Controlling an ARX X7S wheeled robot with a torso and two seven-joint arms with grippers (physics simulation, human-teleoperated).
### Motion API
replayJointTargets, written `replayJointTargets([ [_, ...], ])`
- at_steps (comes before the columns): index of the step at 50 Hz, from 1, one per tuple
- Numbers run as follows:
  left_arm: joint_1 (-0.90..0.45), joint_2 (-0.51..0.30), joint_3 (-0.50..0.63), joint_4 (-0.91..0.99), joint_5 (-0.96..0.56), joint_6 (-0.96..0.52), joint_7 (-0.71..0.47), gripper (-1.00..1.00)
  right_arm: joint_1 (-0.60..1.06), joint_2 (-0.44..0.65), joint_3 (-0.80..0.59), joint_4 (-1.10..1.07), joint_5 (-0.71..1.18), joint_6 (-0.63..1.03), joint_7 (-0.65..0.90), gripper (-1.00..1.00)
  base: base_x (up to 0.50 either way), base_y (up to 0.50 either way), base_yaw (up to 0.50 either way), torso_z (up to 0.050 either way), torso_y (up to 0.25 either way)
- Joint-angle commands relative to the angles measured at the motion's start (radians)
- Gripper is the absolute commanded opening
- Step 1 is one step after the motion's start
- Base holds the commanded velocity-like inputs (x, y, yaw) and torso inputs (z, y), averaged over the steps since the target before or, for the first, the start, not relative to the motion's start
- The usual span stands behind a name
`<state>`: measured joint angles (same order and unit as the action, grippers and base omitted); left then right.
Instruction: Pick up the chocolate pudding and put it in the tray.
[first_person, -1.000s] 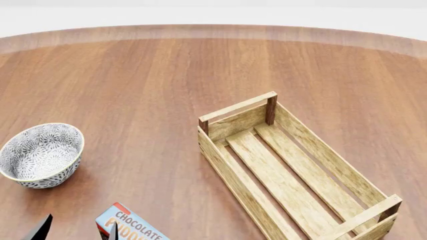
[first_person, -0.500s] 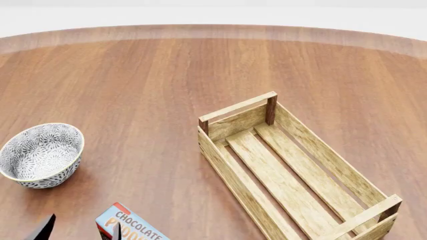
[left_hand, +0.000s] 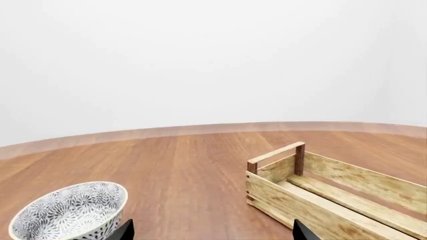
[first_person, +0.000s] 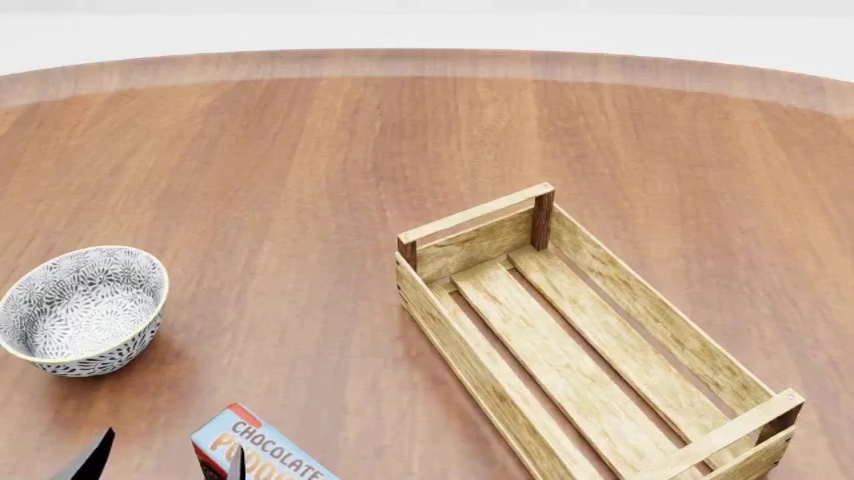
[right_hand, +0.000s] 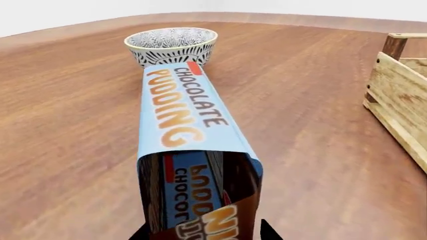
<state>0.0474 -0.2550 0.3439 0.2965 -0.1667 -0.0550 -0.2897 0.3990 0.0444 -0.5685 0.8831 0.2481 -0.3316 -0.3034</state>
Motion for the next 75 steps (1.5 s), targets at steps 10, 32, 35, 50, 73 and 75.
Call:
replayJointTargets([
  [10, 0.003, -0.010, 0.011, 0.005, -0.001, 0.002, -0.008, 1.00, -0.028, 0.036, -0.013, -0.063, 0.014, 0.015, 0.047, -1.00, 0.00, 0.00, 0.00, 0.000, 0.000],
  [32, -0.001, -0.011, 0.017, -0.012, -0.014, 0.013, -0.014, 1.00, -0.114, 0.219, 0.018, -0.556, 0.065, 0.289, 0.171, -1.00, 0.00, 0.00, 0.00, 0.000, 0.001],
  [35, 0.002, -0.011, 0.016, -0.018, -0.017, 0.023, -0.014, 1.00, -0.116, 0.234, 0.022, -0.610, 0.069, 0.323, 0.187, -1.00, 0.00, 0.00, 0.00, 0.000, 0.000],
  [50, 0.007, -0.013, 0.015, -0.037, -0.029, 0.045, -0.017, 1.00, -0.101, 0.289, 0.061, -0.730, 0.102, 0.401, 0.228, -1.00, 0.00, 0.00, 0.00, 0.000, 0.000],
  [73, 0.004, -0.024, 0.020, -0.029, -0.039, 0.039, -0.023, 1.00, -0.065, 0.314, 0.139, -0.723, 0.130, 0.413, 0.294, -1.00, 0.00, 0.00, 0.00, 0.000, 0.000],
  [75, 0.004, -0.025, 0.020, -0.030, -0.040, 0.038, -0.024, 1.00, -0.064, 0.315, 0.147, -0.723, 0.132, 0.415, 0.302, -1.00, 0.00, 0.00, 0.00, 0.000, 0.000],
])
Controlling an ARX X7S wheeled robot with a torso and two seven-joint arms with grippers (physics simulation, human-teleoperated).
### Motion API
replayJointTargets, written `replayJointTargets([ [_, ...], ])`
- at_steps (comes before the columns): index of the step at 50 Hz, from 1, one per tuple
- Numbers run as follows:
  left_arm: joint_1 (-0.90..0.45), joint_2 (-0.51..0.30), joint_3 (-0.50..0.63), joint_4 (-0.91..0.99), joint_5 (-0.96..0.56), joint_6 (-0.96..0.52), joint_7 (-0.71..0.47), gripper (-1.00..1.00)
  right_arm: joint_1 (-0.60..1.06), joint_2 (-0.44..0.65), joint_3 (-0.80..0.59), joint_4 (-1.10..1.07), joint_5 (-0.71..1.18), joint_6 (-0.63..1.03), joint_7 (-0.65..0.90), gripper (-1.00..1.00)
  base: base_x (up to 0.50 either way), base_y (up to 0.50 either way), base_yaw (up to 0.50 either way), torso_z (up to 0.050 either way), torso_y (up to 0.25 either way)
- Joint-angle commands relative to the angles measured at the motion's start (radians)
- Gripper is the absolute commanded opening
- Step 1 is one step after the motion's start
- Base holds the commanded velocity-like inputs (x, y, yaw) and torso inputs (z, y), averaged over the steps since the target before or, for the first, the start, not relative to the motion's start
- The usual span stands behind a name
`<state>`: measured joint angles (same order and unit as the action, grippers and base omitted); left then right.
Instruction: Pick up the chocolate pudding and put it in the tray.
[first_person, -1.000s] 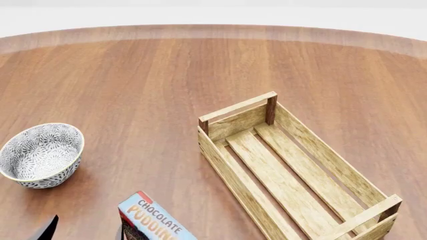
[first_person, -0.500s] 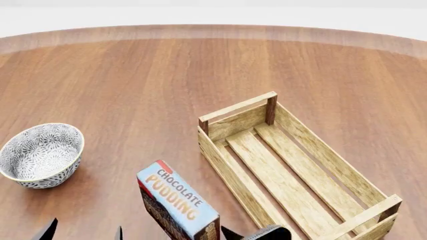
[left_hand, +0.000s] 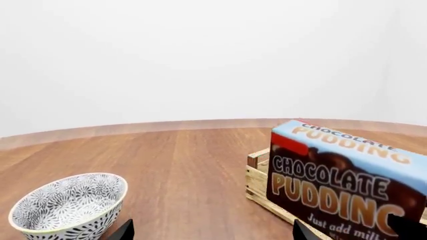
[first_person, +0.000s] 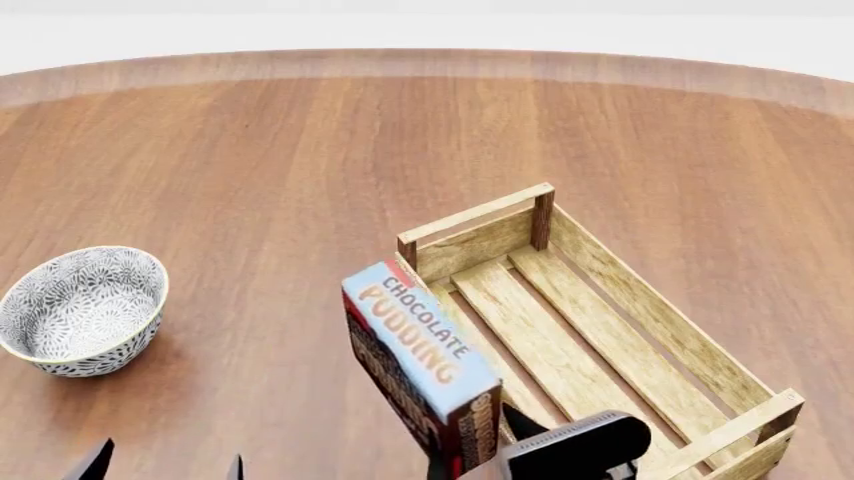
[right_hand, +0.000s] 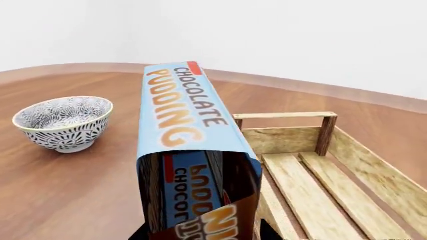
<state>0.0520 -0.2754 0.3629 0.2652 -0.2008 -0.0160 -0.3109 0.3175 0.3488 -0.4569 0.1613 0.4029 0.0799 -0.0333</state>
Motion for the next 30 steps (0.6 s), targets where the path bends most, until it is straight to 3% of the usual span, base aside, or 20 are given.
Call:
replayJointTargets([
  [1, -0.002, -0.005, 0.001, 0.003, -0.007, -0.004, -0.004, 1.00, 0.020, 0.011, 0.038, 0.002, -0.023, 0.002, 0.035, -1.00, 0.00, 0.00, 0.00, 0.000, 0.000],
  [30, 0.006, -0.011, 0.005, -0.025, -0.018, 0.030, -0.008, 1.00, 0.049, 0.010, 0.127, 0.142, -0.009, -0.045, 0.107, -1.00, 0.00, 0.00, 0.00, 0.000, 0.000],
])
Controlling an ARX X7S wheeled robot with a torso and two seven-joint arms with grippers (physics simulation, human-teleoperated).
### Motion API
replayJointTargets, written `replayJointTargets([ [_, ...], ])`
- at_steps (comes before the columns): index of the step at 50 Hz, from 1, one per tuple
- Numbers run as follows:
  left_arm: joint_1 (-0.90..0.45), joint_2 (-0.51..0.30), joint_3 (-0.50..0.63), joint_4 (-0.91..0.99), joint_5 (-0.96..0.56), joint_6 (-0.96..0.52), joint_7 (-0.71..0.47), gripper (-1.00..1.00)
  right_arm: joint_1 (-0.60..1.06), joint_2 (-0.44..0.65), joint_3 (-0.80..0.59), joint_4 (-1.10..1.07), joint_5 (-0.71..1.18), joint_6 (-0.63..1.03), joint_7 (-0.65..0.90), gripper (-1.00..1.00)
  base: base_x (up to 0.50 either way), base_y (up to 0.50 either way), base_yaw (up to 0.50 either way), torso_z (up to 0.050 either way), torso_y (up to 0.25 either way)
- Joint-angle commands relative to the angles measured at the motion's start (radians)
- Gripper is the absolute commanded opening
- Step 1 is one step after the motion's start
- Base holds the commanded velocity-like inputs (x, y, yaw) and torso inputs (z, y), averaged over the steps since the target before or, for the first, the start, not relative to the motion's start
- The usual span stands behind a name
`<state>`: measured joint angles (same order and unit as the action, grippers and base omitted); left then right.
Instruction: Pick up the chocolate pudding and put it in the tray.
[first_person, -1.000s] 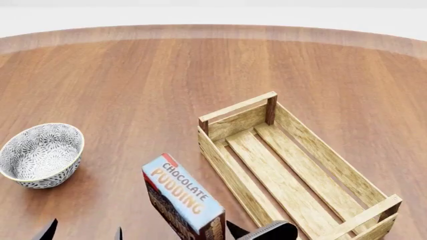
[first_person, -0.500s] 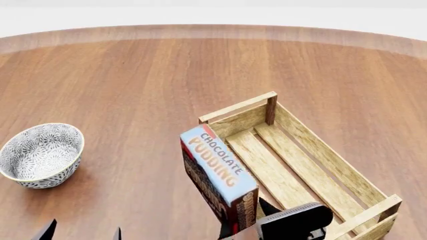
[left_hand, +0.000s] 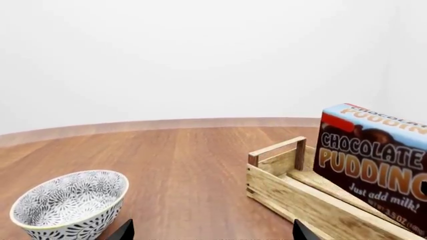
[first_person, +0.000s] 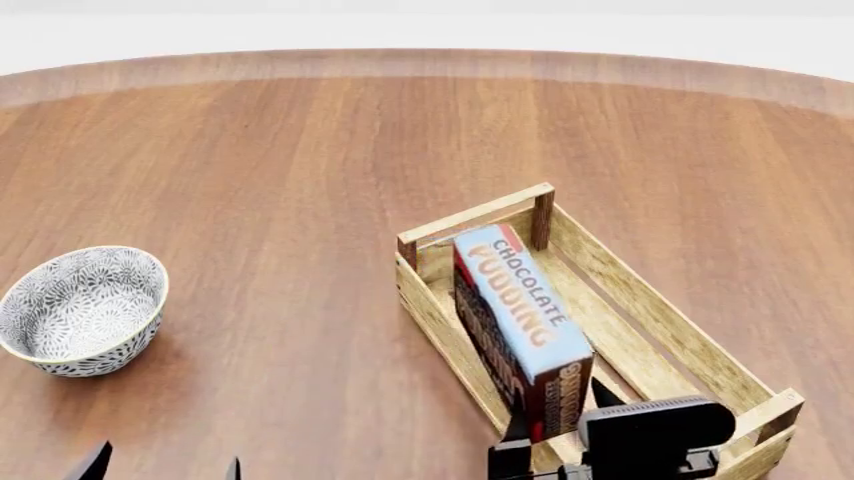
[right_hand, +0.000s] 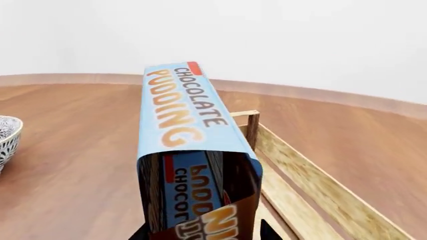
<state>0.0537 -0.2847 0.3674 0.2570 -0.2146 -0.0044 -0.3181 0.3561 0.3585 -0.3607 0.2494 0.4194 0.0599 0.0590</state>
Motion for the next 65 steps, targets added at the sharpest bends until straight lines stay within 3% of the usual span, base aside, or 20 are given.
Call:
replayJointTargets([
  [1, 0.004, -0.001, 0.001, -0.020, -0.004, 0.021, 0.000, 1.00, 0.006, 0.002, 0.031, 0.045, -0.025, -0.020, 0.020, -1.00, 0.00, 0.00, 0.00, 0.000, 0.000],
  [65, -0.005, -0.003, 0.017, -0.114, -0.022, 0.083, 0.000, 1.00, 0.173, -0.062, 0.072, 0.375, -0.056, -0.095, 0.076, -1.00, 0.00, 0.00, 0.00, 0.000, 0.000],
])
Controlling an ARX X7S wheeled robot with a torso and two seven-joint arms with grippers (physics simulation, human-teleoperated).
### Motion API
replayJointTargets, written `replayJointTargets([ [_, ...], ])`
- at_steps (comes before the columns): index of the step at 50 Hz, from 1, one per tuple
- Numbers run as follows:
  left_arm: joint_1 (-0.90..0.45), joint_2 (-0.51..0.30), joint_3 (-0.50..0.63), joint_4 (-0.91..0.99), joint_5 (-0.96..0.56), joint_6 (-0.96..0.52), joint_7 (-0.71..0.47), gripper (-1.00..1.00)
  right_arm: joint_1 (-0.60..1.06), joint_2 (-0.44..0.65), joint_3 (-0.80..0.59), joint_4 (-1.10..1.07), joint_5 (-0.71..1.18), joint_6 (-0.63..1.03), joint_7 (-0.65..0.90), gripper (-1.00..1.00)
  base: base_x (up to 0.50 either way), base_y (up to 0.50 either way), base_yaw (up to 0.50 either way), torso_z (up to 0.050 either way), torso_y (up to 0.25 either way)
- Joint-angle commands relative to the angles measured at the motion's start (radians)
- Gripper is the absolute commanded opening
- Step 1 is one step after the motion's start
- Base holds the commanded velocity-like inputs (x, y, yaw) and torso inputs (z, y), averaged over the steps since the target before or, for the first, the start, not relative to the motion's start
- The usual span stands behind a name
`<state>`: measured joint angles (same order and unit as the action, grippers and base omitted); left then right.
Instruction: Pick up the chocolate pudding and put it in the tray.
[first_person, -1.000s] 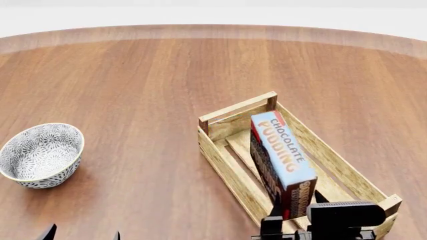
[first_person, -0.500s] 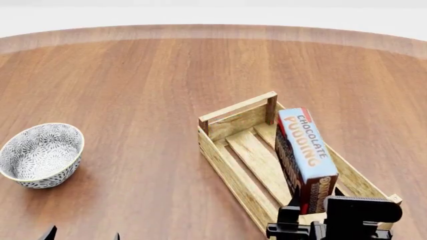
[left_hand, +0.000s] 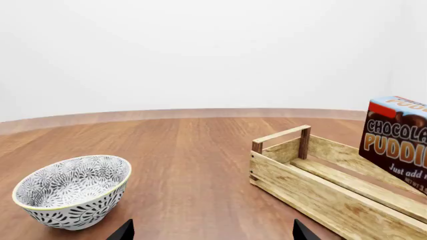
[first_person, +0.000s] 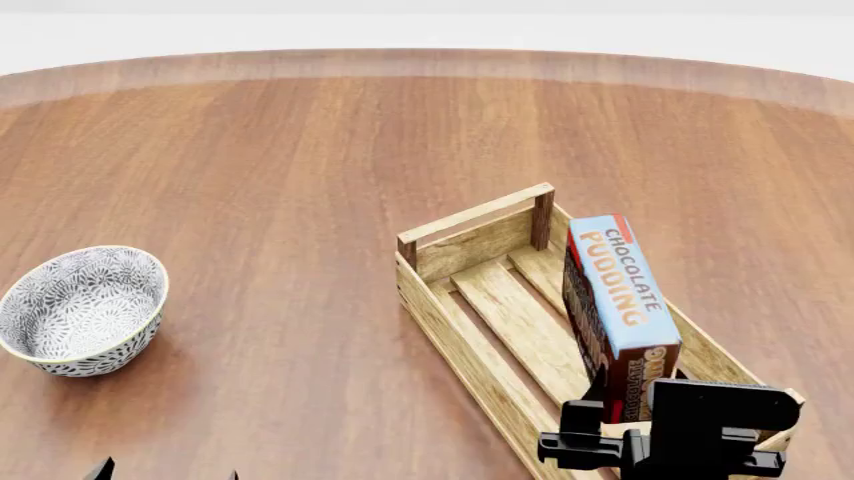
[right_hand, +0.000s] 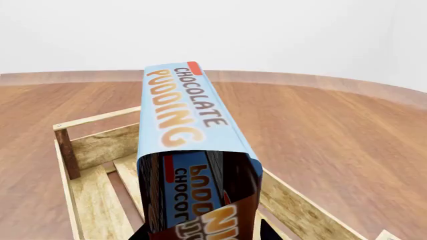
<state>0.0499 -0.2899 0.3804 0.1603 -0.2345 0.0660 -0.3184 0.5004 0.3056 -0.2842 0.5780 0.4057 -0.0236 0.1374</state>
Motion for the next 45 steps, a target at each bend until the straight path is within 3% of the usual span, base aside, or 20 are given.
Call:
replayJointTargets([
  [1, -0.002, 0.002, 0.004, -0.021, -0.003, 0.015, 0.001, 1.00, 0.038, -0.013, -0.005, 0.072, -0.045, -0.024, -0.009, -1.00, 0.00, 0.00, 0.00, 0.000, 0.000],
  [12, -0.008, -0.001, 0.005, -0.020, -0.007, 0.010, -0.002, 1.00, 0.031, -0.008, -0.008, 0.038, -0.038, 0.007, 0.000, -1.00, 0.00, 0.00, 0.00, 0.000, 0.000],
  [13, -0.008, -0.001, 0.006, -0.016, -0.008, 0.008, -0.003, 1.00, 0.032, -0.008, -0.003, 0.040, -0.038, 0.004, 0.010, 1.00, 0.00, 0.00, 0.00, 0.000, 0.000],
  [36, -0.008, -0.011, 0.013, 0.011, -0.012, -0.006, -0.013, 1.00, 0.015, -0.004, -0.009, 0.029, -0.033, 0.001, 0.003, 1.00, 0.00, 0.00, 0.00, 0.000, 0.000],
  [45, -0.040, -0.038, 0.010, 0.165, -0.015, -0.117, -0.046, 1.00, -0.089, 0.020, 0.036, -0.150, 0.030, -0.033, 0.015, 1.00, 0.00, 0.00, 0.00, 0.000, 0.000],
])
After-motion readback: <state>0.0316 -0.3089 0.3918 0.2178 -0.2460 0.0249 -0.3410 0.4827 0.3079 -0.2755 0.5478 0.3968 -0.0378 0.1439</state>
